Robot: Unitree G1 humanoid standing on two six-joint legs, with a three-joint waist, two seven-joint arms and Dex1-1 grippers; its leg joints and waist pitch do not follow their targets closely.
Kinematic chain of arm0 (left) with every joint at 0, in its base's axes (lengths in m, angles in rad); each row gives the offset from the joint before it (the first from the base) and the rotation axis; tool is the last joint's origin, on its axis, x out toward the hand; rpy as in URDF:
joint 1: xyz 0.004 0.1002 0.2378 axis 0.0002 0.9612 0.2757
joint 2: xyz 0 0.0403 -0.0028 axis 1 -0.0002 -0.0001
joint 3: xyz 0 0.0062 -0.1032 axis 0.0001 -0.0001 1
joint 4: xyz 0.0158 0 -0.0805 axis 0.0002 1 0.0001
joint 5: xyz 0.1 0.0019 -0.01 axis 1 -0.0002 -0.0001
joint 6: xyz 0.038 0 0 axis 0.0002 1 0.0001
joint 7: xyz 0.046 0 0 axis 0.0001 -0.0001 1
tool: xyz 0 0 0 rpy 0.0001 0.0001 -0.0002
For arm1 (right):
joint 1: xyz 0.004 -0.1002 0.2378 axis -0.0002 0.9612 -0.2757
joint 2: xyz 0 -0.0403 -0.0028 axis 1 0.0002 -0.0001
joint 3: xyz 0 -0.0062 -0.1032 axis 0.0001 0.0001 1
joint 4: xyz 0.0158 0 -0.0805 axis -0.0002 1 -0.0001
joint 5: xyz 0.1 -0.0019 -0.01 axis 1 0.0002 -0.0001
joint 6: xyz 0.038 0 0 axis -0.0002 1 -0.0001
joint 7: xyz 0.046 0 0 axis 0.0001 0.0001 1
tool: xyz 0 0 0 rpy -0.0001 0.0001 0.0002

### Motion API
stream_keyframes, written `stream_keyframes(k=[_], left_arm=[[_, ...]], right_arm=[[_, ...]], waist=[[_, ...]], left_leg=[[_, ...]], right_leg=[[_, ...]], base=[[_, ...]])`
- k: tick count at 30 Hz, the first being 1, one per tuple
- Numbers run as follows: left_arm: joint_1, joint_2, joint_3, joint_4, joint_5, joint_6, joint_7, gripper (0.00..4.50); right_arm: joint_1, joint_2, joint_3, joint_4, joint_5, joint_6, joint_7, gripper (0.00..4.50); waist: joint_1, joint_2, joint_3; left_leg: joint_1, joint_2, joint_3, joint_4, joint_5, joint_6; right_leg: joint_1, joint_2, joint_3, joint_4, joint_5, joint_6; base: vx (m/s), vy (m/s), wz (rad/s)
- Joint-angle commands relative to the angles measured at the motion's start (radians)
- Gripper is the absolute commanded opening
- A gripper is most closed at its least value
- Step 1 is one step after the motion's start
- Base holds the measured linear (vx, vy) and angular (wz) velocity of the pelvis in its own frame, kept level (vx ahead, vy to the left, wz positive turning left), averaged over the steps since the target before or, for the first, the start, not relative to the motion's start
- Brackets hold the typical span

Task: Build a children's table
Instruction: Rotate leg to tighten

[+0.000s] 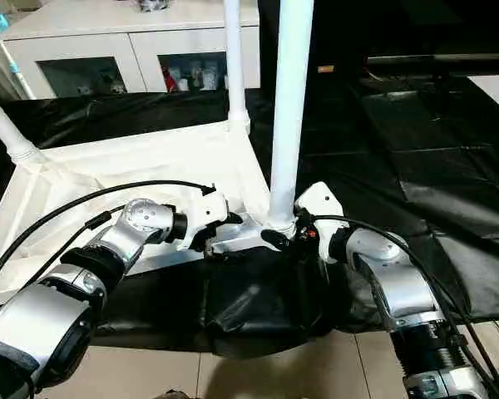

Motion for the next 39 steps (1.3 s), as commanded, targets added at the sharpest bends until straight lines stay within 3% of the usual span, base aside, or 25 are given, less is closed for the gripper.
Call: stream_keyframes(k=[1, 8, 11, 15, 21, 26, 34, 35, 39], left_arm=[[-0.026, 0.004, 0.026, -0.009, -0.029, -0.004, -0.023, 4.41], [-0.037, -0.003, 0.053, -0.008, -0.058, 0.016, -0.058, 4.41], [-0.05, 0.007, 0.011, 0.012, 0.017, 0.016, 0.089, 4.41], [-0.055, 0.01, -0.004, 0.032, 0.048, 0.048, 0.175, 4.41], [-0.05, -0.004, 0.02, 0.039, 0.016, 0.07, 0.114, 4.41], [-0.052, -0.005, -0.016, 0.057, 0.06, 0.108, 0.156, 4.41], [-0.05, -0.007, -0.026, 0.063, 0.062, 0.14, 0.074, 4.41], [-0.049, -0.008, -0.028, 0.063, 0.061, 0.146, 0.068, 4.15], [-0.043, -0.007, -0.039, 0.062, 0.066, 0.159, 0.026, 3.94]], right_arm=[[-0.004, -0.007, -0.001, 0.002, -0.002, -0.003, 0.007, 3.8], [-0.005, -0.006, -0.001, 0.002, -0.004, -0.004, 0.007, 3.8], [-0.007, -0.007, 0.0, 0.005, -0.004, -0.004, 0.007, 3.8], [-0.007, -0.007, 0.001, 0.005, -0.004, -0.005, 0.007, 3.8], [-0.008, -0.007, 0.001, 0.007, -0.005, -0.005, 0.007, 3.8], [-0.008, -0.007, 0.001, 0.008, -0.007, -0.007, 0.008, 3.8], [-0.006, -0.006, 0.001, 0.009, -0.009, -0.01, 0.009, 3.8], [-0.006, -0.006, 0.001, 0.009, -0.009, -0.011, 0.01, 3.8], [-0.004, -0.007, 0.001, 0.007, -0.009, -0.011, 0.011, 3.8]], waist=[[0.0, -0.019, -0.075], [0.001, -0.02, -0.078], [-0.001, -0.017, -0.077], [-0.002, -0.021, -0.074], [-0.006, -0.02, -0.074], [-0.006, -0.02, -0.076], [-0.008, -0.022, -0.071], [-0.008, -0.023, -0.071], [-0.008, -0.022, -0.075]], left_leg=[[0.012, 0.046, -0.016, -0.066, -0.15, 0.093], [0.009, 0.046, -0.015, -0.063, -0.124, 0.113], [0.011, 0.047, -0.017, -0.064, -0.145, 0.109], [0.01, 0.044, -0.016, -0.065, -0.143, 0.102], [0.01, 0.043, -0.017, -0.066, -0.15, 0.095], [0.009, 0.044, -0.017, -0.064, -0.137, 0.106], [0.011, 0.043, -0.017, -0.069, -0.168, 0.089], [0.011, 0.043, -0.017, -0.069, -0.167, 0.089], [0.009, 0.044, -0.018, -0.067, -0.139, 0.101]], right_leg=[[0.061, -0.06, 0.035, -0.069, -0.143, -0.24], [0.063, -0.06, 0.034, -0.062, -0.089, -0.255], [0.062, -0.06, 0.034, -0.063, -0.11, -0.25], [0.063, -0.059, 0.035, -0.07, -0.142, -0.228], [0.062, -0.057, 0.035, -0.072, -0.163, -0.227], [0.063, -0.058, 0.034, -0.068, -0.121, -0.238], [0.061, -0.059, 0.035, -0.08, -0.22, -0.213], [0.061, -0.059, 0.035, -0.079, -0.215, -0.214], [0.063, -0.06, 0.035, -0.072, -0.152, -0.23]], base=[[0.0, 0.0, 0.0], [0.0, 0.0, 0.0], [0.0, 0.0, 0.0], [0.0, 0.0, 0.0], [0.0, 0.0, 0.0], [0.0, 0.0, 0.0], [0.0, 0.0, 0.0], [0.0, 0.0, 0.0], [0.0, 0.0, 0.0]])
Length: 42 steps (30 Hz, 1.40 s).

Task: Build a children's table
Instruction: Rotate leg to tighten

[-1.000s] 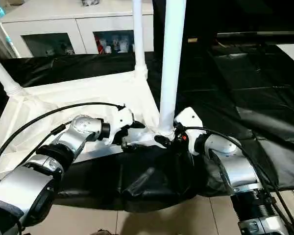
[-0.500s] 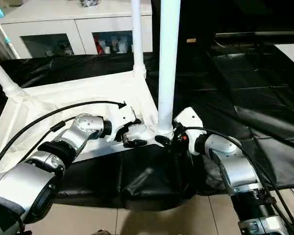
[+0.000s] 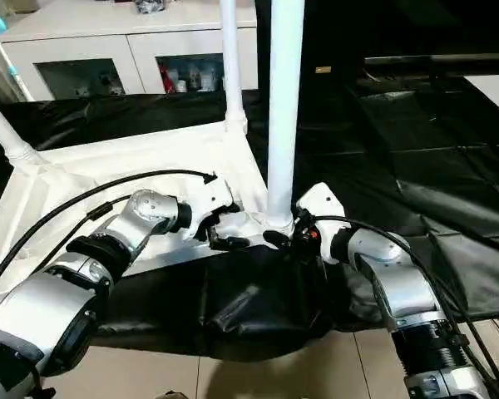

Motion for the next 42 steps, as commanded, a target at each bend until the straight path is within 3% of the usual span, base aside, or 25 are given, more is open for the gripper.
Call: stream_keyframes(k=[1, 6, 12, 16, 29, 34, 41, 42], left_arm=[[0.026, 0.008, -0.031, 0.029, 0.034, 0.032, -0.067, 3.83], [0.033, 0.011, -0.038, 0.023, 0.038, 0.033, -0.086, 3.42], [0.048, 0.019, -0.072, 0.008, 0.071, 0.0, -0.096, 3.15], [0.061, 0.025, -0.081, -0.004, 0.075, -0.025, -0.107, 3.1], [0.108, 0.033, -0.007, -0.049, -0.021, -0.09, -0.176, 3.09], [0.111, 0.033, -0.009, -0.046, -0.017, -0.096, -0.165, 3.06], [0.11, 0.035, -0.019, -0.05, -0.007, -0.098, -0.164, 3.06], [0.11, 0.035, -0.019, -0.051, -0.007, -0.098, -0.164, 3.06]], right_arm=[[-0.005, -0.004, 0.002, -0.001, 0.0, -0.007, 0.01, 3.8], [-0.007, -0.005, 0.002, 0.003, -0.001, -0.009, 0.011, 3.8], [-0.009, -0.006, 0.003, 0.009, -0.003, -0.011, 0.013, 3.8], [-0.015, -0.006, 0.005, 0.016, -0.008, -0.015, 0.014, 3.8], [-0.014, -0.014, -0.001, 0.03, -0.014, -0.042, 0.021, 3.8], [-0.032, 0.011, -0.008, 0.046, -0.005, -0.054, 0.008, 3.8], [-0.061, 0.031, 0.0, 0.102, -0.031, -0.104, -0.019, 3.8], [-0.06, 0.031, 0.0, 0.102, -0.03, -0.104, -0.018, 3.5]], waist=[[0.001, -0.023, -0.074], [0.002, -0.022, -0.077], [0.005, -0.024, -0.072], [0.006, -0.024, -0.073], [0.005, -0.021, -0.074], [0.002, -0.024, -0.073], [-0.002, -0.021, -0.073], [-0.002, -0.021, -0.073]], left_leg=[[0.008, 0.045, -0.018, -0.066, -0.13, 0.109], [0.009, 0.046, -0.016, -0.063, -0.109, 0.13], [0.009, 0.046, -0.016, -0.067, -0.138, 0.117], [0.01, 0.047, -0.016, -0.068, -0.141, 0.11], [0.009, 0.048, -0.015, -0.067, -0.138, 0.118], [0.009, 0.047, -0.015, -0.068, -0.146, 0.11], [0.009, 0.048, -0.015, -0.069, -0.151, 0.106], [0.01, 0.048, -0.015, -0.069, -0.149, 0.107]], right_leg=[[0.061, -0.06, 0.035, -0.069, -0.136, -0.236], [0.061, -0.061, 0.034, -0.063, -0.084, -0.256], [0.061, -0.061, 0.034, -0.071, -0.158, -0.239], [0.061, -0.061, 0.035, -0.071, -0.159, -0.235], [0.06, -0.061, 0.034, -0.068, -0.14, -0.242], [0.06, -0.061, 0.034, -0.069, -0.156, -0.238], [0.059, -0.061, 0.034, -0.07, -0.154, -0.241], [0.059, -0.06, 0.034, -0.069, -0.149, -0.242]], base=[[0.0, 0.0, 0.0], [0.0, 0.0, 0.0], [0.0, 0.0, 0.0], [0.0, 0.0, 0.0], [0.0, 0.0, 0.0], [0.0, 0.0, 0.0], [0.0, 0.0, 0.0], [0.0, 0.0, 0.0]])
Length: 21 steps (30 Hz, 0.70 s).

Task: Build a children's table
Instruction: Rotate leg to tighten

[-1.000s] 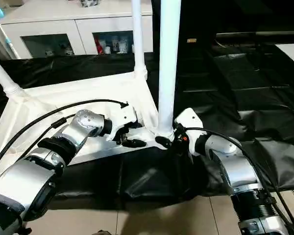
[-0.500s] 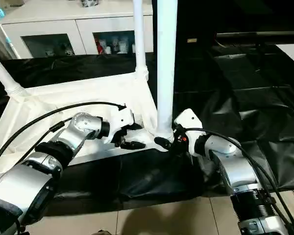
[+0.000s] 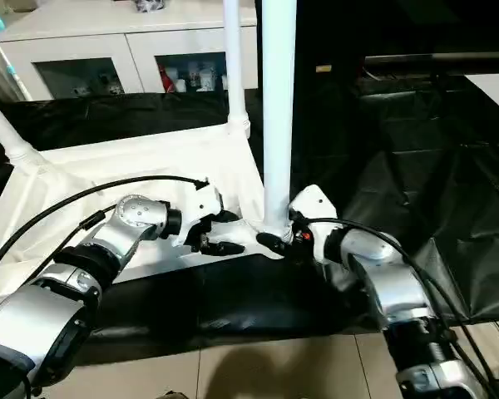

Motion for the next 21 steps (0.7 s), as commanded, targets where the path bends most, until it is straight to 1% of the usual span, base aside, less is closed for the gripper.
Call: stream_keyframes(k=[1, 3, 5, 10, 18, 20, 21], left_arm=[[0.033, -0.003, -0.031, 0.017, 0.023, 0.004, -0.06, 3.06], [0.033, -0.003, -0.031, 0.018, 0.023, 0.004, -0.059, 3.06], [0.031, -0.003, -0.031, 0.021, 0.024, 0.005, -0.055, 3.06], [0.03, -0.004, -0.031, 0.024, 0.025, 0.008, -0.052, 3.06], [0.028, -0.004, -0.03, 0.025, 0.024, 0.013, -0.054, 3.06], [0.025, -0.001, -0.025, 0.028, 0.023, 0.021, -0.044, 3.06], [0.024, -0.001, -0.023, 0.03, 0.022, 0.025, -0.041, 3.06]], right_arm=[[-0.027, -0.005, -0.02, 0.007, -0.008, -0.011, -0.042, 3.43], [-0.026, -0.005, -0.02, 0.006, -0.008, -0.012, -0.041, 3.38], [-0.015, -0.011, -0.014, 0.0, -0.01, -0.015, -0.028, 3.11], [-0.013, -0.011, -0.012, 0.012, -0.013, -0.03, -0.014, 2.76], [-0.013, -0.004, -0.009, 0.015, 0.0, -0.023, -0.006, 2.69], [-0.01, 0.007, -0.013, 0.024, 0.001, -0.021, -0.02, 2.69], [-0.011, 0.011, -0.016, 0.026, 0.002, -0.019, -0.026, 2.69]], waist=[[0.0, -0.019, -0.073], [-0.001, -0.021, -0.072], [-0.002, -0.022, -0.072], [-0.003, -0.022, -0.072], [-0.002, -0.023, -0.072], [-0.002, -0.02, -0.072], [-0.003, -0.021, -0.072]], left_leg=[[0.01, 0.048, -0.016, -0.067, -0.145, 0.109], [0.009, 0.048, -0.016, -0.067, -0.15, 0.109], [0.009, 0.048, -0.015, -0.068, -0.156, 0.106], [0.009, 0.048, -0.015, -0.067, -0.152, 0.109], [0.01, 0.048, -0.015, -0.067, -0.151, 0.112], [0.01, 0.048, -0.016, -0.067, -0.153, 0.109], [0.009, 0.048, -0.015, -0.067, -0.153, 0.109]], right_leg=[[0.059, -0.061, 0.035, -0.064, -0.135, -0.244], [0.06, -0.061, 0.034, -0.064, -0.136, -0.245], [0.06, -0.061, 0.035, -0.065, -0.145, -0.244], [0.059, -0.06, 0.035, -0.065, -0.14, -0.246], [0.059, -0.06, 0.035, -0.065, -0.143, -0.246], [0.059, -0.061, 0.035, -0.064, -0.145, -0.247], [0.059, -0.061, 0.035, -0.065, -0.143, -0.247]], base=[[0.0, 0.0, 0.0], [0.0, 0.0, 0.0], [0.0, 0.0, 0.0], [0.0, 0.0, 0.0], [0.0, 0.0, 0.0], [0.0, 0.0, 0.0], [0.0, 0.0, 0.0]])
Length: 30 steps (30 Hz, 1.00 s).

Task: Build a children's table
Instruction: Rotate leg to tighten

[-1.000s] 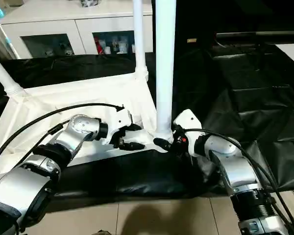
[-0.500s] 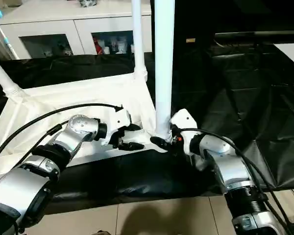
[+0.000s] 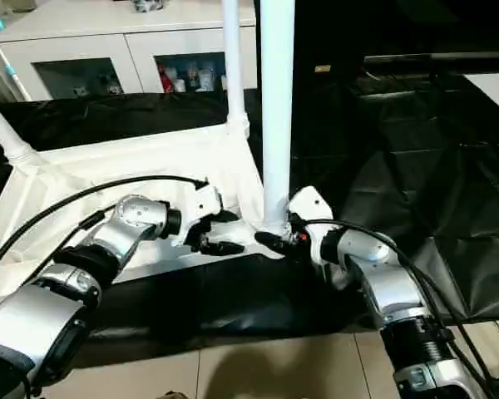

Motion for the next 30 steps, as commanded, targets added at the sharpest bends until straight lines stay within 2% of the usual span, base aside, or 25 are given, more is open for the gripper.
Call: stream_keyframes(k=[1, 3, 4, 7, 12, 13, 14, 15, 16, 17, 18, 20, 24, 30], left_arm=[[0.021, -0.002, -0.024, 0.032, 0.027, 0.021, -0.019, 3.06], [0.016, -0.003, -0.025, 0.036, 0.032, 0.033, 0.004, 3.06], [0.008, -0.006, -0.023, 0.041, 0.037, 0.043, 0.04, 3.05], [-0.009, -0.019, -0.013, 0.053, 0.037, 0.068, 0.101, 3.05], [-0.04, -0.047, -0.008, 0.068, 0.044, 0.114, 0.193, 3.04], [-0.051, -0.058, -0.007, 0.074, 0.047, 0.134, 0.238, 3.04], [-0.07, -0.076, 0.001, 0.083, 0.046, 0.164, 0.315, 3.04], [-0.072, -0.078, 0.002, 0.084, 0.046, 0.167, 0.321, 3.04], [-0.088, -0.098, 0.018, 0.092, 0.035, 0.19, 0.374, 3.04], [-0.094, -0.106, 0.026, 0.095, 0.03, 0.2, 0.404, 3.04], [-0.101, -0.115, 0.033, 0.098, 0.026, 0.209, 0.431, 3.04], [-0.11, -0.127, 0.041, 0.102, 0.024, 0.22, 0.461, 3.02], [-0.118, -0.144, 0.043, 0.107, 0.021, 0.228, 0.481, 3.02], [-0.111, -0.146, 0.044, 0.112, 0.026, 0.243, 0.469, 3.02]], right_arm=[[-0.023, 0.017, -0.038, 0.037, -0.009, 0.011, -0.073, 2.69], [-0.037, 0.032, -0.051, 0.057, -0.014, 0.028, -0.116, 2.69], [-0.055, 0.055, -0.066, 0.08, -0.018, 0.05, -0.172, 2.69], [-0.085, 0.104, -0.08, 0.114, -0.026, 0.075, -0.257, 2.69], [-0.142, 0.174, -0.077, 0.189, -0.067, 0.087, -0.394, 2.69], [-0.164, 0.197, -0.073, 0.221, -0.08, 0.091, -0.44, 2.69], [-0.196, 0.229, -0.069, 0.265, -0.101, 0.097, -0.509, 2.69], [-0.198, 0.231, -0.069, 0.268, -0.103, 0.097, -0.514, 2.69], [-0.226, 0.262, -0.066, 0.306, -0.116, 0.112, -0.57, 2.68], [-0.236, 0.274, -0.067, 0.32, -0.121, 0.117, -0.595, 2.68], [-0.248, 0.292, -0.075, 0.337, -0.117, 0.123, -0.62, 2.68], [-0.267, 0.317, -0.085, 0.364, -0.109, 0.126, -0.648, 2.68], [-0.3, 0.363, -0.089, 0.404, -0.099, 0.117, -0.668, 2.68], [-0.299, 0.37, -0.098, 0.402, -0.091, 0.105, -0.648, 2.68]], waist=[[0.0, -0.023, -0.071], [-0.003, -0.021, -0.07], [-0.012, -0.021, -0.069], [-0.025, -0.024, -0.068], [-0.036, -0.023, -0.068], [-0.038, -0.027, -0.067], [-0.039, -0.024, -0.067], [-0.043, -0.022, -0.067], [-0.041, -0.028, -0.069], [-0.041, -0.028, -0.068], [-0.041, -0.029, -0.066], [-0.039, -0.027, -0.07], [-0.035, -0.028, -0.073], [-0.036, -0.027, -0.07]], left_leg=[[0.009, 0.048, -0.015, -0.068, -0.157, 0.107], [0.009, 0.047, -0.016, -0.07, -0.165, 0.101], [0.008, 0.045, -0.018, -0.073, -0.18, 0.089], [0.011, 0.043, -0.017, -0.073, -0.187, 0.075], [0.01, 0.041, -0.017, -0.073, -0.178, 0.067], [0.009, 0.039, -0.017, -0.074, -0.183, 0.067], [0.012, 0.04, -0.017, -0.074, -0.189, 0.061], [0.012, 0.04, -0.018, -0.074, -0.183, 0.054], [0.018, 0.04, -0.015, -0.072, -0.181, 0.055], [0.017, 0.04, -0.015, -0.072, -0.174, 0.057], [0.01, 0.039, -0.016, -0.073, -0.162, 0.061], [0.014, 0.041, -0.015, -0.071, -0.148, 0.07], [0.008, 0.039, -0.015, -0.067, -0.105, 0.103], [0.012, 0.04, -0.015, -0.07, -0.139, 0.1]], right_leg=[[0.059, -0.061, 0.035, -0.065, -0.146, -0.248], [0.059, -0.061, 0.035, -0.067, -0.162, -0.246], [0.06, -0.06, 0.033, -0.069, -0.189, -0.241], [0.057, -0.059, 0.034, -0.074, -0.216, -0.237], [0.056, -0.06, 0.035, -0.073, -0.214, -0.238], [0.057, -0.059, 0.034, -0.075, -0.224, -0.234], [0.055, -0.06, 0.034, -0.077, -0.239, -0.231], [0.054, -0.059, 0.035, -0.075, -0.237, -0.233], [0.05, -0.06, 0.037, -0.076, -0.233, -0.234], [0.051, -0.06, 0.037, -0.076, -0.227, -0.237], [0.056, -0.059, 0.035, -0.074, -0.219, -0.234], [0.054, -0.061, 0.038, -0.073, -0.194, -0.238], [0.059, -0.061, 0.036, -0.063, -0.113, -0.25], [0.059, -0.062, 0.036, -0.069, -0.151, -0.245]], base=[[0.0, 0.0, 0.0], [0.0, 0.0, 0.0], [0.0, 0.0, 0.0], [0.0, 0.0, 0.0], [0.0, 0.0, 0.0], [0.0, 0.0, 0.0], [0.0, 0.0, 0.0], [0.0, 0.0, 0.0], [0.0, 0.0, 0.0], [0.0, 0.0, 0.0], [0.0, 0.0, 0.0], [0.0, 0.0, 0.0], [0.0, 0.0, 0.0], [0.0, 0.0, 0.0]])
